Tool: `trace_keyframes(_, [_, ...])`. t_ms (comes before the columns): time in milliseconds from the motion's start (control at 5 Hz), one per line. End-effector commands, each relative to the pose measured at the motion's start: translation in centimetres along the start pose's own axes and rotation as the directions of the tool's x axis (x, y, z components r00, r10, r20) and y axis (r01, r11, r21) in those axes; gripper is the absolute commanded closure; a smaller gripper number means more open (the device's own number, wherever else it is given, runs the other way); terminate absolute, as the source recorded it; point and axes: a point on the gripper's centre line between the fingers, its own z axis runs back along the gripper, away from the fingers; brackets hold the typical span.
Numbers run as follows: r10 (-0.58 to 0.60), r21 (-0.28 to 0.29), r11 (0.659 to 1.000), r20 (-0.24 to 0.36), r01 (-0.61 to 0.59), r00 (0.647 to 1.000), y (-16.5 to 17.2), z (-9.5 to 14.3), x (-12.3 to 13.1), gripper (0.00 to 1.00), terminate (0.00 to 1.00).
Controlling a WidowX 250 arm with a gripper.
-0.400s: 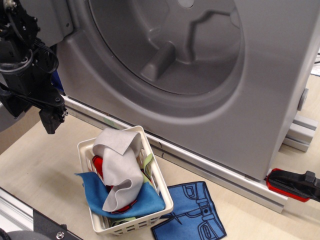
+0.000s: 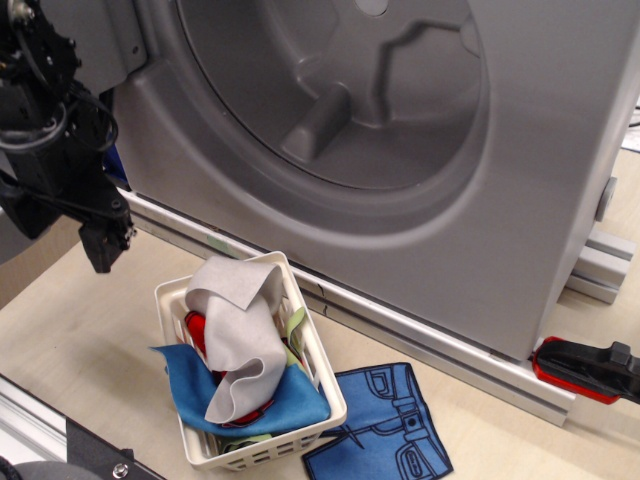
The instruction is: Put clothes in laundry machine
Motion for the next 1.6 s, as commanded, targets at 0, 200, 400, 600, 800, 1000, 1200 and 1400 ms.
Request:
trace_keyframes(0, [0.240,-0.063,0.968,-0.059,-0.243,0.969,-4.8,-0.8,-0.6,0.00,0.00])
trace_keyframes(200, [0.368,-0.137,0.917,-0.067,-0.374,0.927,-6.5,-1.3,-1.2,0.00,0.00])
trace_keyframes(400, [0.462,-0.132,0.868,-0.136,-0.478,0.876,-7.8,-2.3,-1.8,0.00,0.00])
trace_keyframes(600, [0.507,-0.143,0.838,-0.153,-0.527,0.848,-8.4,-3.2,-2.4,0.00,0.00])
trace_keyframes(800, [0.533,-0.172,0.812,-0.171,-0.558,0.828,-8.8,-3.6,-2.3,0.00,0.00])
trace_keyframes(1000, [0.544,-0.174,0.804,-0.170,-0.568,0.822,-9.1,-4.0,-2.1,0.00,0.00])
trace_keyframes(1200, [0.546,-0.194,0.800,-0.156,-0.568,0.823,-9.5,-3.9,-1.9,0.00,0.00])
trace_keyframes(1400, [0.547,-0.221,0.790,-0.167,-0.572,0.820,-9.8,-3.2,-1.5,0.00,0.00])
